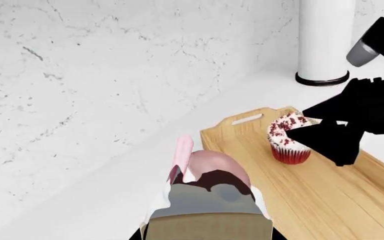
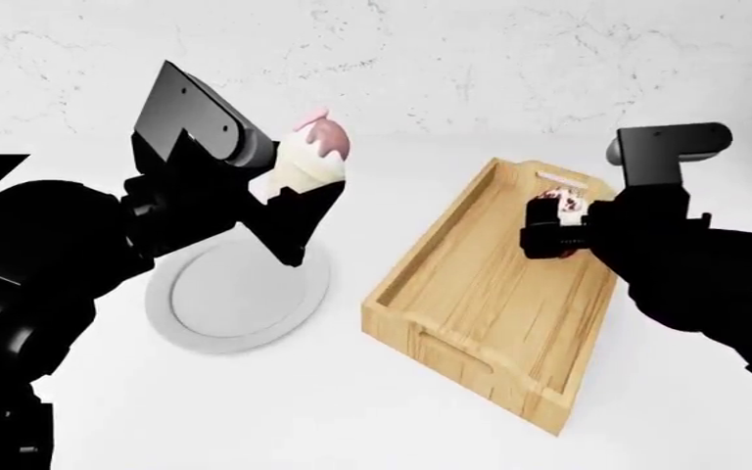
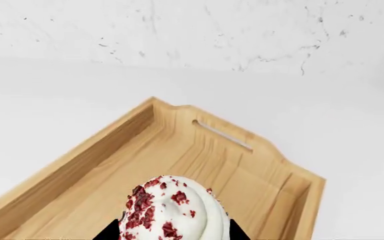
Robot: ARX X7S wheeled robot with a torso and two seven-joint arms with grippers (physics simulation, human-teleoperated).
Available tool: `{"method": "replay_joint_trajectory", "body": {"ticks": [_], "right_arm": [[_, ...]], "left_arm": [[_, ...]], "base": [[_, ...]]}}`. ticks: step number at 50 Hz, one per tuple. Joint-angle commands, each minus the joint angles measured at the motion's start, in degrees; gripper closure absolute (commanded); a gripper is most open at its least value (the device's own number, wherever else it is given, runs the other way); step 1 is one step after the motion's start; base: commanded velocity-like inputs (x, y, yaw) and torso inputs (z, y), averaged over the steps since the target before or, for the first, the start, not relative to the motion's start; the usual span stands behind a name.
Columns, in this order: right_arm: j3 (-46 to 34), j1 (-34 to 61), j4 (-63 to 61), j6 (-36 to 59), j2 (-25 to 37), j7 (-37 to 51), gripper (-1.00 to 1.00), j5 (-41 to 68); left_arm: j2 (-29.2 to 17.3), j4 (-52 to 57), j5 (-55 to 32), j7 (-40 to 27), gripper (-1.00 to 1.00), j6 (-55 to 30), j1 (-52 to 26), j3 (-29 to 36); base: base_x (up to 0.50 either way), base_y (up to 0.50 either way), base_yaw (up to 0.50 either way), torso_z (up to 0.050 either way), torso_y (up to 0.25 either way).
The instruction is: Move the dessert items from the plate to the tray.
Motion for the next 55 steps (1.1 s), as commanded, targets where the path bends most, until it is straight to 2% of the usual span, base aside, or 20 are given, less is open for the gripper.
{"method": "replay_joint_trajectory", "body": {"ticks": [1, 7, 8, 20, 28, 39, 43, 48, 51, 55], "right_arm": [[-0.93, 1.12, 2.38, 0.21, -0.77, -1.87, 1.0, -2.09], [-0.96, 1.17, 3.53, 0.03, -1.23, -1.75, 1.0, -2.24], [-0.98, 1.19, 3.64, 0.05, -1.25, -1.72, -1.0, -2.27], [-0.02, 0.86, 3.38, -1.17, -1.3, -1.11, -1.0, -2.07], [3.94, 0.14, -5.98, -8.8, 1.07, -2.3, -1.0, -3.06], [10.74, 2.05, -19.71, -7.73, 5.76, 3.31, -1.0, 4.88], [15.11, 1.88, -26.53, -7.01, 9.18, 7.33, -1.0, 11.21], [20.13, -3.86, -33.14, -9.23, 12.29, 9.94, -1.0, 17.27], [22.22, -7.27, -35.08, -10.96, 13.09, 9.69, -1.0, 18.58], [24.65, -9.36, -37.11, -12.62, 13.93, 9.14, -1.0, 20.38]], "left_arm": [[-0.05, -0.15, -0.72, -0.62, 1.0, -0.17, -0.22, -0.26], [-0.07, -0.47, -0.78, -0.65, 1.0, -0.01, -0.34, -0.23], [-0.09, -0.55, -0.78, -0.63, 1.0, 0.06, -0.34, -0.21], [-0.13, -1.18, -0.84, -0.69, 1.0, 0.42, -0.6, -0.05], [0.03, -1.83, -0.74, -0.82, 1.0, 0.72, -0.79, 0.26], [1.05, 0.19, -1.69, -2.29, 1.0, -0.81, -0.16, 0.05], [4.74, 5.22, -6.03, -6.02, 1.0, -9.0, -2.74, -3.68], [12.54, 5.93, -9.76, -11.55, 1.0, -18.19, -9.63, -8.14], [15.99, 4.57, -9.6, -14.13, 1.0, -20.36, -12.22, -7.78], [19.1, -0.47, -7.13, -16.53, 1.0, -19.08, -14.01, -4.53]], "base": [[0.0, 0.0, 0.0, 0.0, 0.0], [0.0, 0.0, 0.0, 0.0, 0.0], [0.0, 0.0, 0.0, 0.0, 0.0], [0.0, 0.0, 0.0, 0.0, 0.0], [0.0, 0.0, 0.0, 0.0, 0.001], [0.0, 0.0, 0.0, 0.0, 0.0], [0.0, 0.0, 0.0, 0.0, 0.0], [0.0, 0.0, 0.0, 0.0, 0.0], [0.0, 0.0, 0.0, 0.0, 0.0], [0.0, 0.0, 0.0, 0.0, 0.0]]}}
